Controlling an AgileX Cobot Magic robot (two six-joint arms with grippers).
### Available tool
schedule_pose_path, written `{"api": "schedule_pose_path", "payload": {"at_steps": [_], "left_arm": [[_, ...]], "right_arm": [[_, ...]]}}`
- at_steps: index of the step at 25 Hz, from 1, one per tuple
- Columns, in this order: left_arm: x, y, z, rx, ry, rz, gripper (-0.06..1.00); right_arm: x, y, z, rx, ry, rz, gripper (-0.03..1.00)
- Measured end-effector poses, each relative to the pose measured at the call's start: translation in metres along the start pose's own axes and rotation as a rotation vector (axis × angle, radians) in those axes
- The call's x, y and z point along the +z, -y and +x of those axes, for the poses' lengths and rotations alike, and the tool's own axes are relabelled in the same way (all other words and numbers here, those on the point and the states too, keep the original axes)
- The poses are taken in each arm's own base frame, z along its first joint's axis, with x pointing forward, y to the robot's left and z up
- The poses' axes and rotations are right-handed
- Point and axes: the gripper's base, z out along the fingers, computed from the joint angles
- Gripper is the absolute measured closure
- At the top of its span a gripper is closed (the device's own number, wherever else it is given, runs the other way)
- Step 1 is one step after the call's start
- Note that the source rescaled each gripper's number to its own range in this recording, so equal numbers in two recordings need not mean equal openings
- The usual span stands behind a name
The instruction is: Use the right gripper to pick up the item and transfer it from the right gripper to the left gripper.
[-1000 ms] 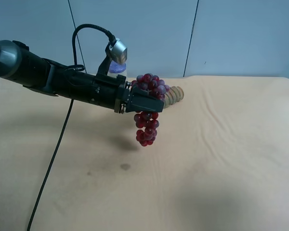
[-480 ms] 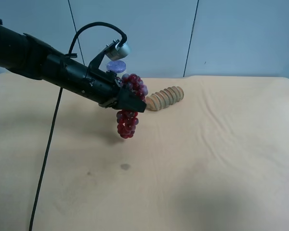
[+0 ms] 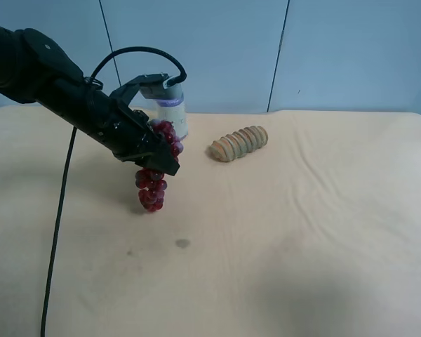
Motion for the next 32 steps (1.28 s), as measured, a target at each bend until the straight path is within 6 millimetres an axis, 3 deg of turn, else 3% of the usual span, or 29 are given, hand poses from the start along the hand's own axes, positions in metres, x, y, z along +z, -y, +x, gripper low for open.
{"api": "schedule_pose_path", "payload": {"at_steps": [7, 20, 26, 32], "left_arm": [[-0.031, -0.002, 0.001, 0.036, -0.048, -0.17, 0.94], [-0.05, -0.037, 0.018, -0.126, -0.208, -0.617, 0.94], [-0.05, -0.04, 0.016, -0.123, -0.185, -0.642, 0.94], [-0.029, -0.055, 0.025, -0.146, -0.256, -0.639, 0.94]], "right_arm": [[0.0, 0.0, 0.0, 0.0, 0.0, 0.0, -0.03], [0.0, 0.0, 0.0, 0.0, 0.0, 0.0, -0.03], [0.0, 0.0, 0.0, 0.0, 0.0, 0.0, -0.03], [0.0, 0.0, 0.0, 0.0, 0.0, 0.0, -0.03]]}}
